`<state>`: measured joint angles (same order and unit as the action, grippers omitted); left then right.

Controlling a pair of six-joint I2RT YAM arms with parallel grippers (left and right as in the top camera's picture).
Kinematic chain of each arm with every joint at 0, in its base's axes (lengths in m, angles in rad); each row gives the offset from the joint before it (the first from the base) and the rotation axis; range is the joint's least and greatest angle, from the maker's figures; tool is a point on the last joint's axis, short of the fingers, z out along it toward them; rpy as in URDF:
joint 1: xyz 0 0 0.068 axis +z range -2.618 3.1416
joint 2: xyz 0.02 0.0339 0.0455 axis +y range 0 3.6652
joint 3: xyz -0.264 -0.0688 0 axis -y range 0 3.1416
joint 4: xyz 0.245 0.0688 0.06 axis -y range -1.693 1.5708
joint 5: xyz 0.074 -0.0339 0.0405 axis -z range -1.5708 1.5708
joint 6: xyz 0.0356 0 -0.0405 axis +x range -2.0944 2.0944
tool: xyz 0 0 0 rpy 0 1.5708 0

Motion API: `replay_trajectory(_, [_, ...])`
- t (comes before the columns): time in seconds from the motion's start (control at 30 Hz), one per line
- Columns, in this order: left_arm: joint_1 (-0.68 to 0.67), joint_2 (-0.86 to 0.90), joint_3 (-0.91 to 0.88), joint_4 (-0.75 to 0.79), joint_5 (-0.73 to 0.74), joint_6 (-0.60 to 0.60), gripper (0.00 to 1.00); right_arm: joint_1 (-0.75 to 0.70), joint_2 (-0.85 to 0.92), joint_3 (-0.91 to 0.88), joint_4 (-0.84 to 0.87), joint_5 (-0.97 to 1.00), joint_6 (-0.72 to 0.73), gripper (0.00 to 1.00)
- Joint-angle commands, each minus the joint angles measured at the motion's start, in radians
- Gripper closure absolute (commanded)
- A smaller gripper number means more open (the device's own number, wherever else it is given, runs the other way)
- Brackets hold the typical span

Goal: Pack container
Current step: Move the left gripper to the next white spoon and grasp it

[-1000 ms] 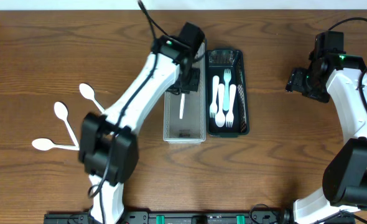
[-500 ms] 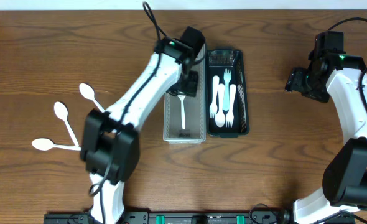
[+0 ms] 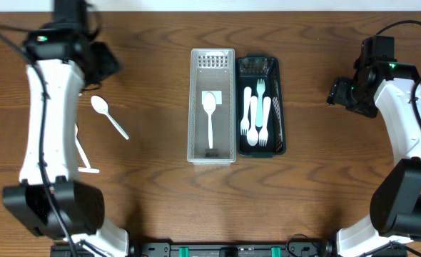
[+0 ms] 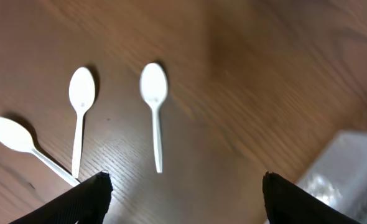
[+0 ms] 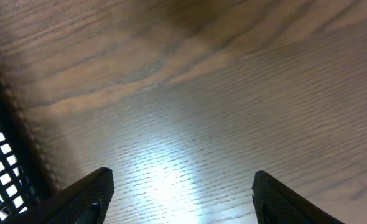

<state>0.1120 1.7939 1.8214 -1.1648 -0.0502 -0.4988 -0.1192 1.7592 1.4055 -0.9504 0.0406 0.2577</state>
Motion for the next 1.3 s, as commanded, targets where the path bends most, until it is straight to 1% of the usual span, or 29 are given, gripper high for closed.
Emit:
replay_trajectory(0.0, [0.071, 0.099, -0.034, 0.000, 0.096, -0.029, 0.19, -0.006, -0.001, -0.002, 0.001, 0.000, -0.012, 0.25])
replay_trajectory(0.1, [0.095, 0.180, -0.034, 0.013, 0.116, 0.016, 0.19, -0.006, -0.001, -0.002, 0.001, 0.000, -0.012, 0.25])
replay_trajectory(0.27, [0.093, 0.306, -0.034, 0.015, 0.140, 0.028, 0.18, -0.006, -0.001, -0.002, 0.000, 0.000, -0.014, 0.25])
replay_trajectory(0.37, [0.093, 0.362, -0.035, 0.026, 0.167, 0.066, 0.18, -0.006, -0.001, -0.002, 0.001, 0.000, -0.021, 0.25])
replay_trajectory(0.5, [0.093, 0.408, -0.044, 0.029, 0.168, 0.080, 0.18, -0.006, -0.001, -0.002, 0.001, 0.001, -0.028, 0.24])
replay_trajectory(0.93, [0.094, 0.419, -0.250, 0.193, 0.171, 0.099, 0.18, -0.006, -0.001, -0.002, 0.009, 0.000, -0.027, 0.23])
replay_trajectory(1.13, [0.094, 0.418, -0.268, 0.206, 0.171, 0.106, 0.18, -0.006, -0.001, -0.002, 0.010, 0.000, -0.028, 0.23])
replay_trajectory(1.27, [0.095, 0.418, -0.268, 0.230, 0.170, 0.110, 0.29, -0.006, -0.001, -0.002, 0.009, 0.000, -0.028, 0.23])
